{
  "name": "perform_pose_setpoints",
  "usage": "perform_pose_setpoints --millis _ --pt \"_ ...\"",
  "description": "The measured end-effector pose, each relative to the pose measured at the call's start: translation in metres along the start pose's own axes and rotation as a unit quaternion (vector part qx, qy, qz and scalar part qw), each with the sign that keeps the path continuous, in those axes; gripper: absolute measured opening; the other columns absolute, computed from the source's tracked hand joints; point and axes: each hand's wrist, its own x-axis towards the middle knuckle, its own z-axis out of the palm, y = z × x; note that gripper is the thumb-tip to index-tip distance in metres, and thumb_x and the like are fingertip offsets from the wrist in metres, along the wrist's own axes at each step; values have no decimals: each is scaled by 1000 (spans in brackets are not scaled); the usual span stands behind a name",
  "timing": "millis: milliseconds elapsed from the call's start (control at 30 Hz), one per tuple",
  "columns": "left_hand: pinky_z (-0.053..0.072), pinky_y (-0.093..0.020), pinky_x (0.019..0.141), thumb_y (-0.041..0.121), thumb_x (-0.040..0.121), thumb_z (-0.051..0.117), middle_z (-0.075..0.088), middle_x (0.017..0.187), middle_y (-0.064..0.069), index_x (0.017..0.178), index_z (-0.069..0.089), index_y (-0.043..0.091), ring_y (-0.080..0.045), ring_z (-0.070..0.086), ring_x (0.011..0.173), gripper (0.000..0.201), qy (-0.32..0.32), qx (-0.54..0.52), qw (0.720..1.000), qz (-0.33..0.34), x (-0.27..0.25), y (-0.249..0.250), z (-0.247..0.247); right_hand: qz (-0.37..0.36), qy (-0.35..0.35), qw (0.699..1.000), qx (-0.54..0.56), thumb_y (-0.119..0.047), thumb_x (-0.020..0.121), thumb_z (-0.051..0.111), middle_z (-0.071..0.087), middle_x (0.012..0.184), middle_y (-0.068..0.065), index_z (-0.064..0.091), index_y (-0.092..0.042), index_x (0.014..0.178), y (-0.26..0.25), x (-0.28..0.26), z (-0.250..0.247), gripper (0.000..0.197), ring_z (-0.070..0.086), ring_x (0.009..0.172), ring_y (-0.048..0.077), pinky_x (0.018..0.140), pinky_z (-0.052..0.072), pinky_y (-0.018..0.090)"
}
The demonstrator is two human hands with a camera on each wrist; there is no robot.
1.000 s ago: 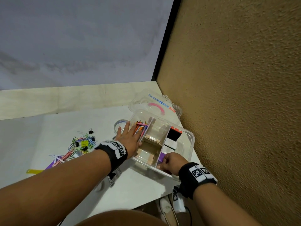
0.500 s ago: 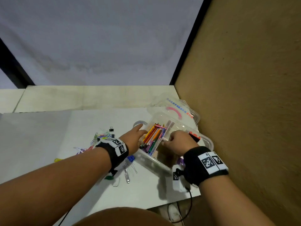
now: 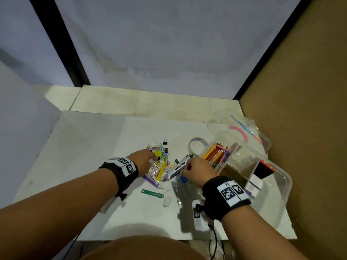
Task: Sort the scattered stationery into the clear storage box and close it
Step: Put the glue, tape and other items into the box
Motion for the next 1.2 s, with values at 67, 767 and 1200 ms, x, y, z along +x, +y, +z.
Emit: perform_pose_setpoints --millis 67,767,1200 --pt "36 -29 107 8 93 43 48 139 -2 130 53 22 -20 46 129 41 -8 10 1000 -16 -2 -16 5 6 -39 997 -64 -18 90 53 58 87 10 62 -4 91 -9 7 15 17 58 84 24 72 47 31" --pt "48 -41 98 13 90 48 51 129 -9 124 53 14 -28 53 118 35 -115 148 979 -74 -32 -89 29 -94 13 954 -285 -11 88 52 42 134 8 43 -16 131 10 74 83 45 36 124 29 96 45 39" --pt "37 -27 105 26 93 52 49 140 -2 133 49 24 -19 48 127 41 -44 -34 998 -35 -19 -27 0 -105 211 964 123 -20 94 51 57 109 6 48 -15 122 -15 46 50 29 55 103 21 92 49 35"
